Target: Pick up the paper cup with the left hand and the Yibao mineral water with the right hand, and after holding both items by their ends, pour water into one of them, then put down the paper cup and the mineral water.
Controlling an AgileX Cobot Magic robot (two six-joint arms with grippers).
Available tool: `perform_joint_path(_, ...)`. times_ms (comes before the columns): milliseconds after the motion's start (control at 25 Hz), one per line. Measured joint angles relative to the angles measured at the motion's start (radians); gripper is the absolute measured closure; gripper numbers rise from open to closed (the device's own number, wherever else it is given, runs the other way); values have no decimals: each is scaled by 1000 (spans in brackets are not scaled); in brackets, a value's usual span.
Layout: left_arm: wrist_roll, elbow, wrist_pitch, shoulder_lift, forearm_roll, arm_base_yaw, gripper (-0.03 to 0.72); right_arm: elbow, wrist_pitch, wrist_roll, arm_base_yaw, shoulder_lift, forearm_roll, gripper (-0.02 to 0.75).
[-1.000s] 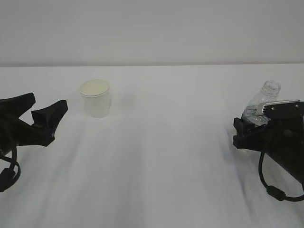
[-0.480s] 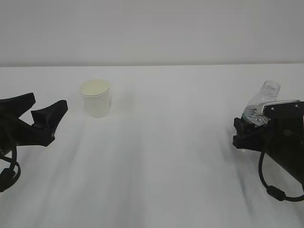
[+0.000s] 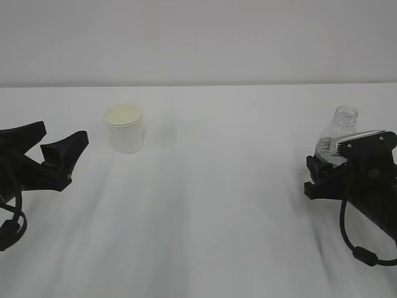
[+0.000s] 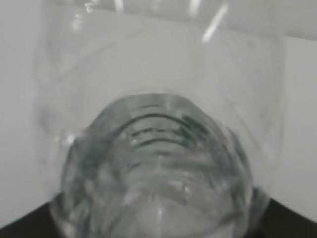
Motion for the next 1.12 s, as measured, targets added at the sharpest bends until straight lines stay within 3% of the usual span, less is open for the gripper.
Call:
perform_joint_path(400,0,0,0,30,0,0,95,2,0,17,0,0,-6,333)
perform_joint_path(720,0,0,0,36,0,0,95,38,11,70,0,-37,24,230)
perform_joint_path(1120,0,0,0,36,0,0,95,40,13,72,0,-38,46,282)
